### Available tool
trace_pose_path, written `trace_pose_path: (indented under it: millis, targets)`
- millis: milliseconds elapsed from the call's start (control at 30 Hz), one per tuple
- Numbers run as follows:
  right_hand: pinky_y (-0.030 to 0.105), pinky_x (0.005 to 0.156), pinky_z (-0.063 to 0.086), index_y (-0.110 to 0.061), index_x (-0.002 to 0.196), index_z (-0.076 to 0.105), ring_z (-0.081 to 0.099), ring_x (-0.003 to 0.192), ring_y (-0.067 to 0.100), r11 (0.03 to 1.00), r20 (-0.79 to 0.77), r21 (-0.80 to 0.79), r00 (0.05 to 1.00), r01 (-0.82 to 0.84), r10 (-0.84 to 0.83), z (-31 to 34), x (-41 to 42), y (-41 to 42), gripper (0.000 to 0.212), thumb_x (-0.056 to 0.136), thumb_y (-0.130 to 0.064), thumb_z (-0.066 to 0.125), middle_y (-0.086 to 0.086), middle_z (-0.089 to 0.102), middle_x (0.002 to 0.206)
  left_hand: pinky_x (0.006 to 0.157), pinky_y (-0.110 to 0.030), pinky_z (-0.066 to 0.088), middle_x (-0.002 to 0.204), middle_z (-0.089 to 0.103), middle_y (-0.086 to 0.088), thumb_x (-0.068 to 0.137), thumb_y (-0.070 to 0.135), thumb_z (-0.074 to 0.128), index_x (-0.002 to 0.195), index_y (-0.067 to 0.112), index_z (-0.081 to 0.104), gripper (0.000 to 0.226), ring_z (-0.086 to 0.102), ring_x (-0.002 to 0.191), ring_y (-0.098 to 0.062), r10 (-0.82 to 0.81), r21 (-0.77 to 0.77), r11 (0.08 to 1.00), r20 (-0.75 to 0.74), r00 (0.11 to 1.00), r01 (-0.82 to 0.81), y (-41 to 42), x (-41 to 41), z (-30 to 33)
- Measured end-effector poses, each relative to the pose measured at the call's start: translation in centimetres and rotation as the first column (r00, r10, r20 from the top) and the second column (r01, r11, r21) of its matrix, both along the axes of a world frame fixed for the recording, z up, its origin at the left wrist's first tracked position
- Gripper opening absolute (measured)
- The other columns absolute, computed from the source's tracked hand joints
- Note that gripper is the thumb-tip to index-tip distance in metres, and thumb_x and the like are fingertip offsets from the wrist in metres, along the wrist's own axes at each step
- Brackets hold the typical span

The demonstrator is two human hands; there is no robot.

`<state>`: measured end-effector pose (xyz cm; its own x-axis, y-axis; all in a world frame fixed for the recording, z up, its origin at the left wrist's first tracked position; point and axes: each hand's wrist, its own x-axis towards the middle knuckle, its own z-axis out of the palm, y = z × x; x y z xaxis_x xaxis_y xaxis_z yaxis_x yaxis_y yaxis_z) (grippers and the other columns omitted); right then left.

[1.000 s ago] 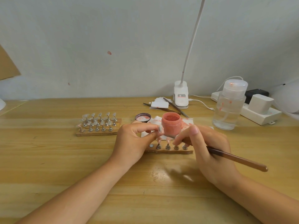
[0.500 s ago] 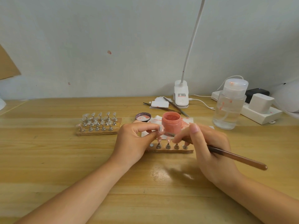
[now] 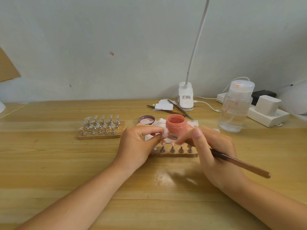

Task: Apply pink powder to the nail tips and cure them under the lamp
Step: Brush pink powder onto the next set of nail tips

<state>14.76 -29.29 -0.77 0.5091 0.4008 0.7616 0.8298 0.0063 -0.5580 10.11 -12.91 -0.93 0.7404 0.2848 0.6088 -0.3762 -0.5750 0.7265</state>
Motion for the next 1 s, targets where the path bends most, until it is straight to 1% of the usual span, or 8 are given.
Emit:
trace_pose_path:
  millis: [167, 233, 400, 533, 633, 800, 900, 1000]
  targets:
    - [0.018, 0.063, 0.04, -0.009, 0.067, 0.069, 0.056, 0.066, 0.001, 0.999, 0.051, -0.029, 0.999, -0.016, 0.017, -0.15, 0.15, -0.03, 0.052, 0.096, -0.034, 0.033, -0.01, 0.063, 0.066, 0.074, -0.004, 0.038, 0.065, 0.065, 0.028, 0.072, 0.006, 0.073, 0.073, 0.03, 0.071, 0.024, 0.058, 0.079, 0.009, 0.023, 0.012, 1.0, 0.007, 1.0, -0.023, 0.06, 0.09, -0.14]
    - [0.017, 0.063, 0.04, -0.01, 0.071, 0.07, 0.055, 0.068, -0.002, 1.0, 0.098, -0.013, 0.995, 0.019, -0.018, -0.11, 0.13, 0.05, 0.046, 0.095, -0.03, 0.035, -0.015, 0.06, 0.07, 0.076, -0.004, 0.037, 0.066, 0.065, 0.027, 0.071, 0.005, 0.073, 0.077, 0.027, 0.072, 0.023, 0.058, 0.082, 0.009, 0.033, 0.02, 0.999, 0.011, 0.999, -0.034, 0.05, 0.08, -0.1]
    - [0.023, 0.062, 0.042, -0.012, 0.067, 0.069, 0.056, 0.066, 0.001, 0.999, 0.098, -0.033, 0.995, 0.013, -0.01, -0.35, 0.34, -0.02, 0.052, 0.096, -0.035, 0.034, -0.012, 0.062, 0.067, 0.079, -0.004, 0.036, 0.074, 0.064, 0.026, 0.072, 0.007, 0.073, 0.08, 0.026, 0.07, 0.02, 0.057, 0.085, 0.01, 0.048, 0.033, 0.998, 0.018, 0.999, -0.048, -0.13, -0.05, 0.08]
    - [0.019, 0.062, 0.04, -0.012, 0.074, 0.07, 0.054, 0.067, 0.0, 0.998, 0.151, -0.011, 0.987, 0.066, -0.063, -0.29, 0.34, 0.1, 0.042, 0.095, -0.029, 0.038, -0.013, 0.06, 0.069, 0.079, -0.003, 0.034, 0.078, 0.065, 0.017, 0.073, 0.006, 0.072, 0.081, 0.02, 0.072, 0.016, 0.054, 0.086, 0.007, 0.056, 0.063, 0.996, 0.002, 0.998, -0.056, -0.17, -0.11, 0.2]
    - [0.023, 0.059, 0.04, -0.013, 0.066, 0.069, 0.054, 0.061, 0.001, 0.999, 0.124, -0.021, 0.992, 0.037, -0.035, -0.42, 0.52, 0.08, 0.054, 0.097, -0.037, 0.032, -0.012, 0.061, 0.064, 0.078, -0.003, 0.033, 0.078, 0.064, 0.02, 0.074, 0.008, 0.072, 0.08, 0.022, 0.072, 0.016, 0.053, 0.086, 0.007, 0.065, 0.053, 0.997, -0.01, 0.998, -0.064, -0.23, -0.2, 0.32]
    - [0.022, 0.06, 0.042, -0.015, 0.076, 0.071, 0.056, 0.067, 0.0, 0.997, 0.168, -0.013, 0.983, 0.081, -0.077, -0.37, 0.52, 0.2, 0.048, 0.097, -0.037, 0.034, -0.014, 0.061, 0.069, 0.078, -0.002, 0.032, 0.078, 0.062, 0.021, 0.074, 0.01, 0.071, 0.085, 0.022, 0.071, 0.017, 0.054, 0.086, 0.001, 0.069, 0.087, 0.994, -0.012, 0.998, -0.068, -0.38, -0.34, 0.46]
    - [0.023, 0.058, 0.04, -0.015, 0.067, 0.07, 0.054, 0.062, 0.0, 0.999, 0.133, -0.022, 0.99, 0.048, -0.045, -0.47, 0.57, 0.04, 0.055, 0.098, -0.039, 0.031, -0.015, 0.058, 0.064, 0.078, -0.002, 0.032, 0.077, 0.062, 0.022, 0.074, 0.009, 0.072, 0.082, 0.025, 0.07, 0.018, 0.053, 0.089, -0.004, 0.08, 0.071, 0.994, -0.018, 0.997, -0.079, -0.43, -0.37, 0.48]
    - [0.021, 0.06, 0.041, -0.014, 0.074, 0.071, 0.054, 0.065, 0.0, 0.997, 0.184, -0.005, 0.98, 0.073, -0.07, -0.37, 0.48, 0.13, 0.046, 0.097, -0.032, 0.036, -0.017, 0.057, 0.068, 0.078, -0.002, 0.032, 0.079, 0.061, 0.02, 0.073, 0.007, 0.072, 0.086, 0.023, 0.07, 0.021, 0.053, 0.09, -0.004, 0.093, 0.086, 0.992, -0.014, 0.996, -0.091, -0.33, -0.37, 0.39]
